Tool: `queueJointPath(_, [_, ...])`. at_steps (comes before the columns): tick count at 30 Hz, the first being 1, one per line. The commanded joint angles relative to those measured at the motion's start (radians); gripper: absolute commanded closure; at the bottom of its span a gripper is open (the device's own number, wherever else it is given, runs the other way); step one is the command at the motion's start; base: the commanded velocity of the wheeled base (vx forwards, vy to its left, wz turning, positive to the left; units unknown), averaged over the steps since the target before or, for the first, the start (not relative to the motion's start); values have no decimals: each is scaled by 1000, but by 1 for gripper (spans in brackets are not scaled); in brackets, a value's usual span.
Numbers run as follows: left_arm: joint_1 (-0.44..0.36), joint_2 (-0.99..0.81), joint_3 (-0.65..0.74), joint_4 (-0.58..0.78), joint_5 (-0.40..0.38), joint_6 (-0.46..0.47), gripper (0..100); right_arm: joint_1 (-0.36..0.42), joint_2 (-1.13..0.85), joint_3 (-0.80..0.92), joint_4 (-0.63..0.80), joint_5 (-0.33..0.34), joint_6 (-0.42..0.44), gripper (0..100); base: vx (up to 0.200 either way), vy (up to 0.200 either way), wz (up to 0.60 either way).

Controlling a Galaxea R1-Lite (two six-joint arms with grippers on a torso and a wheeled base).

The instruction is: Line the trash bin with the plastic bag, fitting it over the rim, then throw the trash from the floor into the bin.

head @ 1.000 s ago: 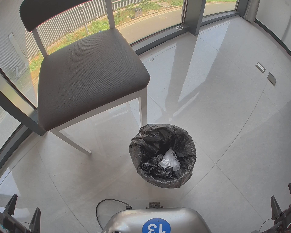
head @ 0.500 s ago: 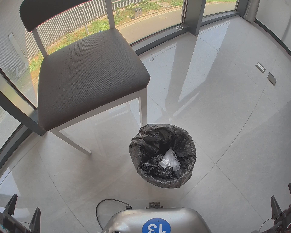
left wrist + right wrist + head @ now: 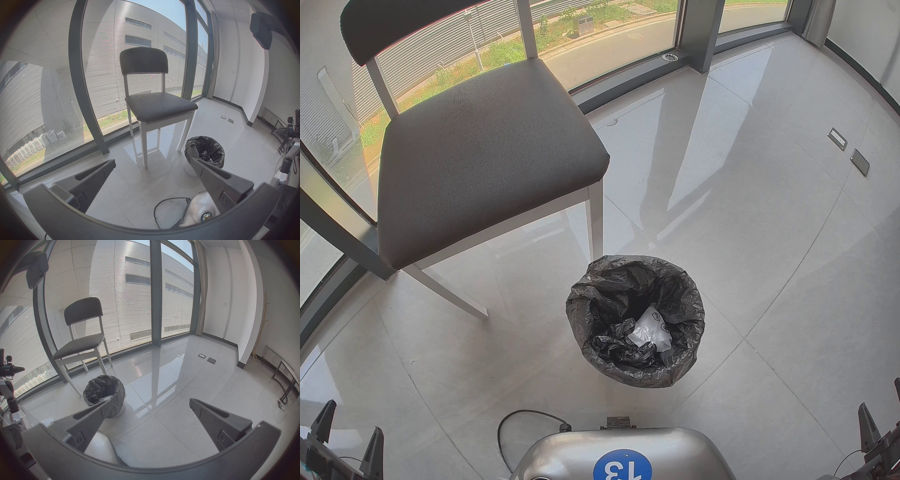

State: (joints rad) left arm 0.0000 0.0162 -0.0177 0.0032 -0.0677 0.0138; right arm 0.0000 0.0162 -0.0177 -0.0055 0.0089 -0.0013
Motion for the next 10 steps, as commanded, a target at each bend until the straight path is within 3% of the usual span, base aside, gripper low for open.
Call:
queueJointPath(1, [0,-16,18,0,0,0,0,0,-10,18,-1,0,0,0,0,0,0])
queueJointPath(10, [0,-16,18,0,0,0,0,0,-10,18,-1,0,0,0,0,0,0])
